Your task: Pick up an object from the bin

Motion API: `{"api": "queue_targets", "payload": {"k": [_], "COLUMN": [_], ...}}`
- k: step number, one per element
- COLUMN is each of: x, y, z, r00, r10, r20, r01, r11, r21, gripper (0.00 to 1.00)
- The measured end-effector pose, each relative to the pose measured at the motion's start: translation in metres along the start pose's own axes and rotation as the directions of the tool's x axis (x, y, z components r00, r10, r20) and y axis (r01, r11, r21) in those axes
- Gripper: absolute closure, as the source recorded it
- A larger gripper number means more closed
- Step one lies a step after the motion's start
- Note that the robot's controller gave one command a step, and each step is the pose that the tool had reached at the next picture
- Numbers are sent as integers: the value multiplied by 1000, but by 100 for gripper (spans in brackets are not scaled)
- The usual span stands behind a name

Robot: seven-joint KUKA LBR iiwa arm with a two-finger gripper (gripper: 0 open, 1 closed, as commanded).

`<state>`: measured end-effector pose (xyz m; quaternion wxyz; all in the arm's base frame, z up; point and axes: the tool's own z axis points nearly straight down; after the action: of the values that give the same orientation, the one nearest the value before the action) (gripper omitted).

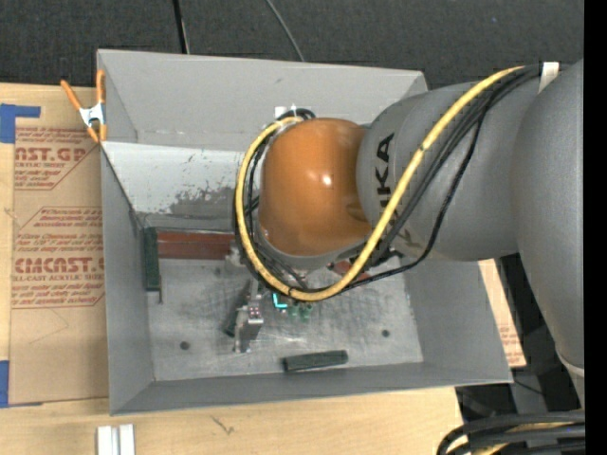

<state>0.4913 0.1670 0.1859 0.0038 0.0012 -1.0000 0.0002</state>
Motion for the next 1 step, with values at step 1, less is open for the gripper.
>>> {"api": "queue_targets", "payload": {"k": [1], "x": [-2], "y": [-1], "z": [-4], "r00": [1000], "r10": [2], "r20": [8], "r01": [-2], "r11": [1000], "r21": [-1], "gripper": [0]}}
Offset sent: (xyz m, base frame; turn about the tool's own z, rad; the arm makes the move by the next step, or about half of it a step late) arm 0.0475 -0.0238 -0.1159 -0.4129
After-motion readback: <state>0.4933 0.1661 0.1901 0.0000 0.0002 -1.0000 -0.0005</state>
